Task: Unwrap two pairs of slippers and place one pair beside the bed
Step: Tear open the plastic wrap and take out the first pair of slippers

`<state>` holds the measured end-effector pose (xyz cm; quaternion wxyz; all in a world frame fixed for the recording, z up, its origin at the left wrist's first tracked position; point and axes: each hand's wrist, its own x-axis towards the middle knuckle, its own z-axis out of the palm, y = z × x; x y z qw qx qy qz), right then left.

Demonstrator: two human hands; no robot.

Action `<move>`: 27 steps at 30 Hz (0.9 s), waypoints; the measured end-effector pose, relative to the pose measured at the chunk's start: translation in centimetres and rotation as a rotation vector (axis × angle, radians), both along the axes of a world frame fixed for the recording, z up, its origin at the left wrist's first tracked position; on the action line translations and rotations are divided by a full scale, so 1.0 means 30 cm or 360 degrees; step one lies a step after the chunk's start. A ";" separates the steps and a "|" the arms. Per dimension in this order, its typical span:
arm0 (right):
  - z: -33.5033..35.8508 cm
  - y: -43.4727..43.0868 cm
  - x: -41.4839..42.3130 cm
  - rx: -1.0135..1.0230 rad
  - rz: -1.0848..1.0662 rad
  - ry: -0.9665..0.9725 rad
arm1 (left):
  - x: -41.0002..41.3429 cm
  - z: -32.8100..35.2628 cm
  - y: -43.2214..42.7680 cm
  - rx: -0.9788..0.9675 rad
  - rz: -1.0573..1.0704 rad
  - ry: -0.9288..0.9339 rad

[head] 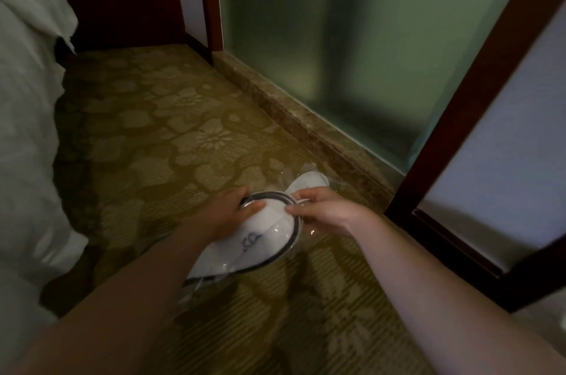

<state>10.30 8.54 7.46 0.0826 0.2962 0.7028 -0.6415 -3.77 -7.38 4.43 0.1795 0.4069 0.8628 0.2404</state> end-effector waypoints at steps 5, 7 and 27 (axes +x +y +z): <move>-0.046 0.029 -0.007 0.0211 -0.0315 0.0083 | -0.016 -0.042 0.030 -0.0024 0.0172 0.0110; -0.059 0.035 0.009 0.0208 -0.0481 0.0139 | -0.035 -0.074 0.028 -0.0138 0.0268 0.0089; -0.056 0.075 0.072 -0.0097 -0.1597 0.0330 | -0.122 -0.023 -0.013 0.0930 0.1421 -0.1380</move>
